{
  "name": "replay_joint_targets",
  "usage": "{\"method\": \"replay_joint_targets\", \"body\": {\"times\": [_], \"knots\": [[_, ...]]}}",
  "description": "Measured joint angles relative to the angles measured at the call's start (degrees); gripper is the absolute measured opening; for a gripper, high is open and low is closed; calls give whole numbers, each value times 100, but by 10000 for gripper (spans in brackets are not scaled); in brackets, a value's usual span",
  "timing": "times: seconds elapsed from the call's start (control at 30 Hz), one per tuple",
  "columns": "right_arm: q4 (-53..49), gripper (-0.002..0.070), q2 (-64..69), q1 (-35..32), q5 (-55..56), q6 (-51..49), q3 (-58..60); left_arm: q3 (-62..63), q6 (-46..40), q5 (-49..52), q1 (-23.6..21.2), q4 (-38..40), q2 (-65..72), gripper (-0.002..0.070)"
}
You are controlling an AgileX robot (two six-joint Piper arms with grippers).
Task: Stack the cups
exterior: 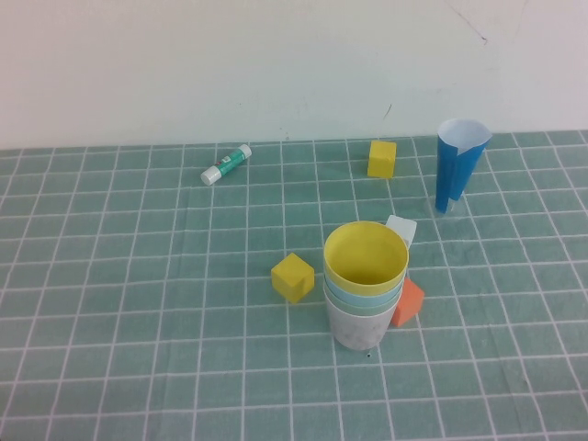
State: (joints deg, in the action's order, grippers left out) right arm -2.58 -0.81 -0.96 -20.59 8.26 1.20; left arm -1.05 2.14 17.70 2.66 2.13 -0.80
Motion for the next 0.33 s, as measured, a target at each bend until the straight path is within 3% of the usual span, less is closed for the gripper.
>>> {"method": "replay_joint_targets", "body": {"times": [0.33], "knots": [[0,-1,0,0,-5,-382,0,0,0,0,0,0,0,-2]]}}
